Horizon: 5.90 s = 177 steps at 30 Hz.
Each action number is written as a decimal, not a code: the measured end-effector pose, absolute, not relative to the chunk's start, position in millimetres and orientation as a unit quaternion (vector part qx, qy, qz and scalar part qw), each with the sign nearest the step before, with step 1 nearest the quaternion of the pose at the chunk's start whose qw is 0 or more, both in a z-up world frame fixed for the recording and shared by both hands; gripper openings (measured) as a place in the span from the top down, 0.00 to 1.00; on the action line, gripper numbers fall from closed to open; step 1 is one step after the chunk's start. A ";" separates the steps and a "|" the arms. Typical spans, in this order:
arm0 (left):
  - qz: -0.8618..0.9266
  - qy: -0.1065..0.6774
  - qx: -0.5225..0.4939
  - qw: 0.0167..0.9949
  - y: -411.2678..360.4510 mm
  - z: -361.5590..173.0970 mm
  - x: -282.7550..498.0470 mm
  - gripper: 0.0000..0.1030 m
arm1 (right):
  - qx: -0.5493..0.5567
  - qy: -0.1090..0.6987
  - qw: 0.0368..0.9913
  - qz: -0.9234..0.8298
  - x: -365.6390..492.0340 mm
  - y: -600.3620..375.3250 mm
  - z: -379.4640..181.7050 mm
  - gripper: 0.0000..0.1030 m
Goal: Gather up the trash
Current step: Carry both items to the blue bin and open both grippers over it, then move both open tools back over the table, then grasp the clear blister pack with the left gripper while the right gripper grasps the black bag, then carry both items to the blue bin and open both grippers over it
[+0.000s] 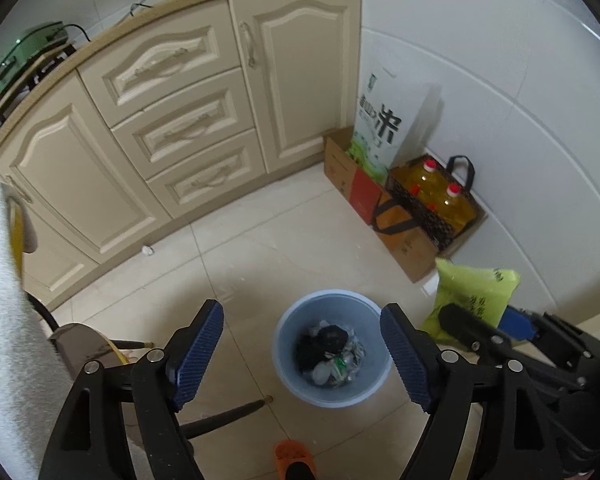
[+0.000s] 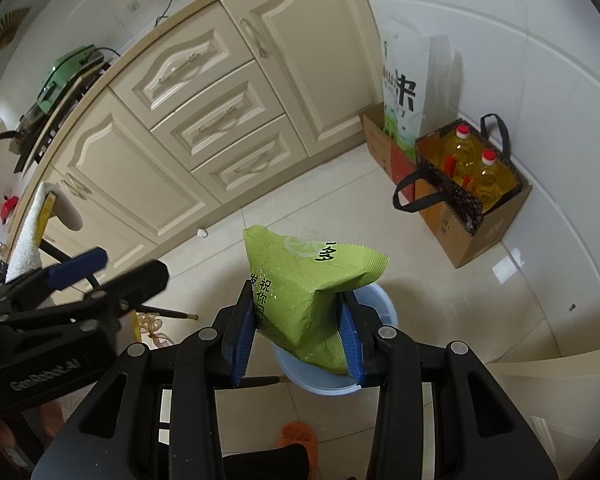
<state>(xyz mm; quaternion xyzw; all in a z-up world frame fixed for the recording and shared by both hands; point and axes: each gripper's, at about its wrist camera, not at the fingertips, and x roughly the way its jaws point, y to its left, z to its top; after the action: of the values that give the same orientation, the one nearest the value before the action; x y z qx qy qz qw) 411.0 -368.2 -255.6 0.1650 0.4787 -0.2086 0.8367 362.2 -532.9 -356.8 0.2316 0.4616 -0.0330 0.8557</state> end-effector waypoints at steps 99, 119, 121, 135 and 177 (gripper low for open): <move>0.027 0.424 -0.070 0.902 233.1 -149.0 353.4 0.83 | -0.015 0.436 0.870 0.229 493.5 20.9 -252.4 0.10; -0.040 0.403 -0.044 0.913 139.8 -124.6 325.6 0.83 | 0.065 0.360 0.895 0.253 408.6 -114.5 -191.8 0.28; -0.060 0.399 -0.032 0.914 112.5 -120.4 322.0 0.83 | 0.069 0.353 0.902 0.238 396.4 -142.0 -188.3 0.28; -0.213 0.398 0.071 0.889 -119.7 -127.1 305.7 0.83 | 0.144 0.320 0.933 0.082 320.8 -376.8 -195.3 0.28; -0.192 0.470 0.167 0.845 -364.2 -264.3 416.4 0.41 | 0.235 0.422 0.875 -0.007 349.5 -529.2 -344.4 0.28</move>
<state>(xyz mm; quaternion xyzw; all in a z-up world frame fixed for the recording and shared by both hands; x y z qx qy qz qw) 416.4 -364.2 -264.3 0.1668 0.4701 -0.1925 0.8451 349.5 -529.2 -344.4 0.2350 0.4223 -0.0073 0.8755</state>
